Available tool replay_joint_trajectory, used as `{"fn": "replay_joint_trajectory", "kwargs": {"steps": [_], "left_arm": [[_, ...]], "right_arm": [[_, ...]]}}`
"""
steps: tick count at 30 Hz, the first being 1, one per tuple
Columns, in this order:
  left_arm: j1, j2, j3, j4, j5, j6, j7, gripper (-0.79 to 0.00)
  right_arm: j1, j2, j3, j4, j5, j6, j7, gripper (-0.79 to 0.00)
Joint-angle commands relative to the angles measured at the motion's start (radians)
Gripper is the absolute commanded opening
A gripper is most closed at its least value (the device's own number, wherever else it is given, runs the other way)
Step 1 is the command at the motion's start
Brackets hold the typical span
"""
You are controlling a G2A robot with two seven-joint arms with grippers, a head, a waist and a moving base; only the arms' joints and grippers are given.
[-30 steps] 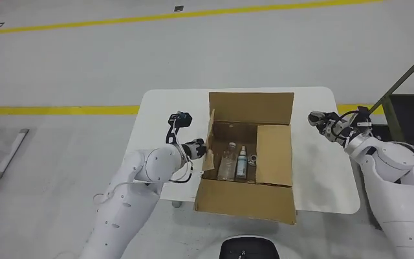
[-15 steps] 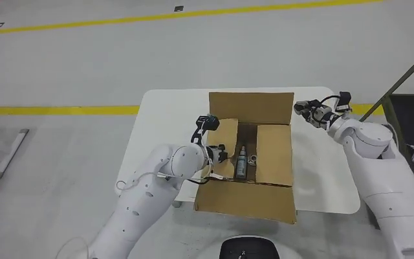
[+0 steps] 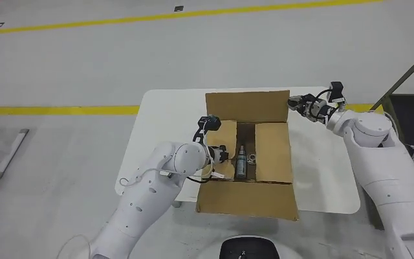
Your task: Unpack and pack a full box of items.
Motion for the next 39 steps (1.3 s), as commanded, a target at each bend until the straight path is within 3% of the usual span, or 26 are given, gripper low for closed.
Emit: {"fn": "replay_joint_trajectory", "kwargs": {"steps": [1, 14, 26, 28, 30, 31, 39], "left_arm": [[-0.002, -0.002, 0.001, 0.005, 0.0, -0.001, -0.001, -0.785], [-0.007, -0.011, -0.008, 0.015, 0.009, -0.006, -0.016, -0.785], [-0.019, -0.026, 0.0, 0.075, -0.006, -0.019, -0.018, -0.785], [-0.02, -0.029, 0.001, 0.082, -0.008, -0.018, -0.018, -0.582], [-0.02, -0.03, -0.001, 0.087, -0.012, -0.015, -0.019, -0.058], [-0.021, -0.03, -0.004, 0.086, -0.013, -0.014, -0.021, 0.0], [0.017, -0.01, -0.075, 0.024, 0.015, -0.01, -0.039, 0.0]], "right_arm": [[-0.001, 0.003, 0.01, 0.008, -0.001, -0.004, -0.03, -0.785], [0.071, -0.023, -0.089, 0.139, 0.031, 0.05, -0.126, -0.785], [0.123, -0.017, -0.129, 0.224, 0.027, -0.093, 0.125, -0.785], [0.122, -0.013, -0.126, 0.224, 0.026, -0.104, 0.153, -0.785], [0.12, -0.009, -0.127, 0.213, 0.016, -0.116, 0.176, -0.785], [0.116, -0.007, -0.129, 0.202, 0.006, -0.125, 0.187, -0.785], [0.046, 0.008, -0.164, 0.034, -0.092, -0.141, 0.257, -0.785]]}}
